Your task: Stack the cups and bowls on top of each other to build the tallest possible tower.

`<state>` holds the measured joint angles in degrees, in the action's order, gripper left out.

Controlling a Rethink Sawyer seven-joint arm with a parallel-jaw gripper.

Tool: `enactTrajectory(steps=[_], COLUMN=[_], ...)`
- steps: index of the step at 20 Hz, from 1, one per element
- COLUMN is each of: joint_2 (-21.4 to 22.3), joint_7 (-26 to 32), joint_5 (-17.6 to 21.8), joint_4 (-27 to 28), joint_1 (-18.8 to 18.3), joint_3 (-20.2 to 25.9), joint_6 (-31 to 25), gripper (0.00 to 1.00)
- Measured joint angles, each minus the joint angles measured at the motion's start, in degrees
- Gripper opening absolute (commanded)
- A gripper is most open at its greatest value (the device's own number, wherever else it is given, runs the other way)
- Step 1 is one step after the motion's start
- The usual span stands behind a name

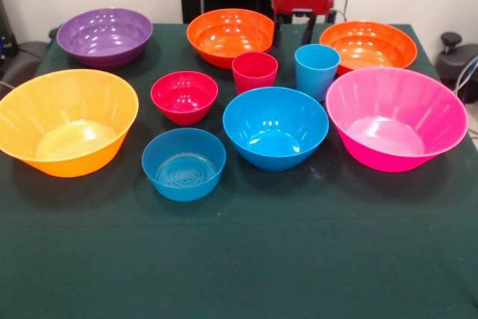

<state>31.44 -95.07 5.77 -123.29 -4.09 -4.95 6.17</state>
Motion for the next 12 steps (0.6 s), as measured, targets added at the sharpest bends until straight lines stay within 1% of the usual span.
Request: enactTrajectory(steps=[7, 12], joint_2=[-1.99, -2.08], joint_7=[0.0, 0.0], joint_5=[-0.01, -0.01], joint_4=[0.02, 0.01], joint_1=[0.01, 0.01], joint_3=[-0.54, -0.6], joint_6=[2.21, 2.38], gripper=[1.0, 1.0])
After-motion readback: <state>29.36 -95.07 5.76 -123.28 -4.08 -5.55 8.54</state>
